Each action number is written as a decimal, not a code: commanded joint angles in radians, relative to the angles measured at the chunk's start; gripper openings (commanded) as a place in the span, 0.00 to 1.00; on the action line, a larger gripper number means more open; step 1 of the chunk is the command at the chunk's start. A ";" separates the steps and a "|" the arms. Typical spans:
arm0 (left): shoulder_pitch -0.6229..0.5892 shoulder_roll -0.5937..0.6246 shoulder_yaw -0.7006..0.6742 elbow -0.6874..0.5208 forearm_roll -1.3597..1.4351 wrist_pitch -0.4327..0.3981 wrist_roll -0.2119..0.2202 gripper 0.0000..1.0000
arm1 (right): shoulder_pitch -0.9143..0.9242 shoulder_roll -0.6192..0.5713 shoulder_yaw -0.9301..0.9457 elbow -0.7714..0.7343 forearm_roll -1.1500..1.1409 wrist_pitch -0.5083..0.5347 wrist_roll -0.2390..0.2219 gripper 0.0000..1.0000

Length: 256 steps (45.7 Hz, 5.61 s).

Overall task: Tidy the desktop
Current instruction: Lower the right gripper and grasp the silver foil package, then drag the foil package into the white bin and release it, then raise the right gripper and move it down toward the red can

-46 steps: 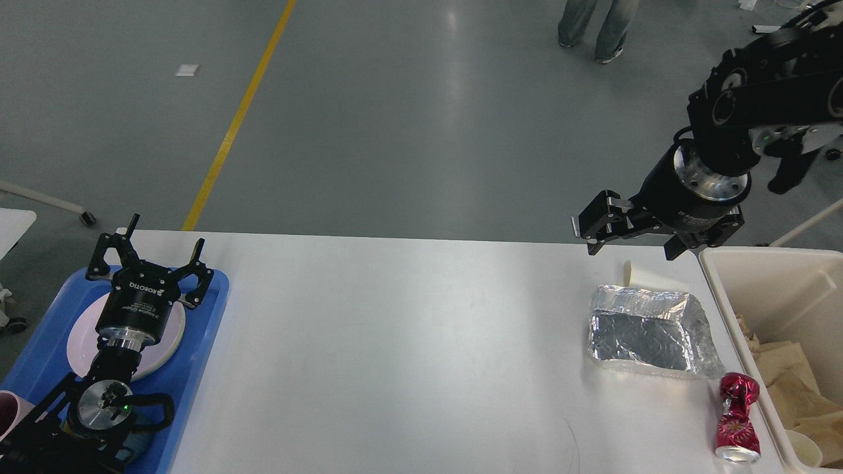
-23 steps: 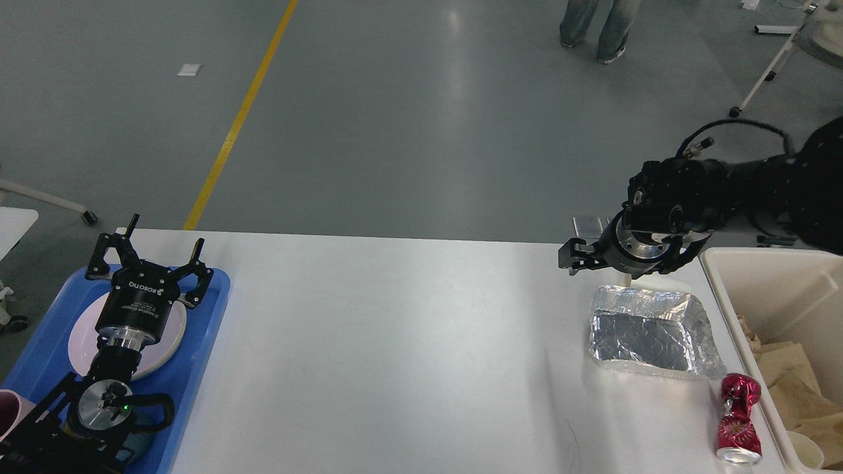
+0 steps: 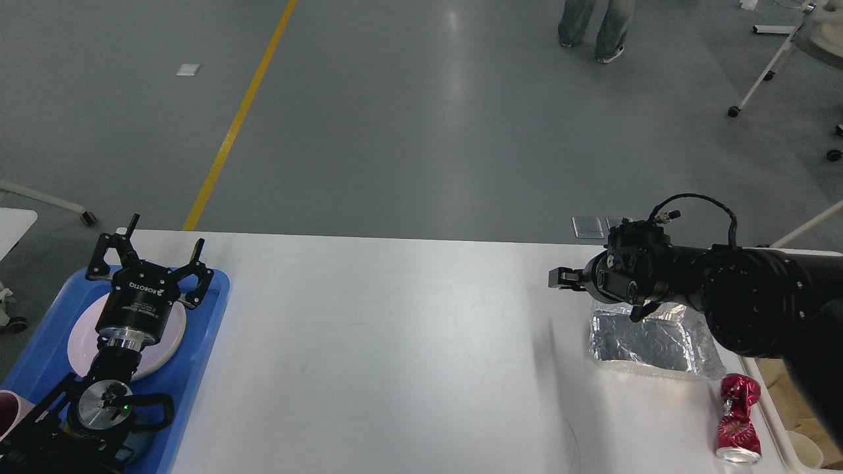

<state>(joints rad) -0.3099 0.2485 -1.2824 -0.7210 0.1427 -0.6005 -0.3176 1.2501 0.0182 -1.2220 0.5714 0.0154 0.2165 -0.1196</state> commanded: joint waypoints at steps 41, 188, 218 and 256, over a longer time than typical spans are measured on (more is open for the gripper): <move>0.000 0.000 0.000 0.000 0.000 0.001 0.000 0.96 | -0.092 0.009 0.007 -0.005 0.026 -0.019 -0.055 0.00; 0.000 0.000 0.000 0.000 0.000 0.001 0.000 0.96 | -0.526 -0.346 0.110 -0.518 0.189 -0.080 -0.014 0.20; 0.000 0.000 0.000 0.000 0.000 0.001 0.000 0.96 | -0.453 -0.379 0.111 -0.397 0.181 -0.186 -0.011 1.00; 0.000 0.000 0.000 0.000 0.000 0.001 0.000 0.96 | 0.842 -0.425 -0.154 0.679 0.087 0.417 -0.060 1.00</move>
<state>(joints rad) -0.3098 0.2485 -1.2824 -0.7210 0.1427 -0.6006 -0.3174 1.9605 -0.4178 -1.3689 1.1842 0.1044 0.4719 -0.1452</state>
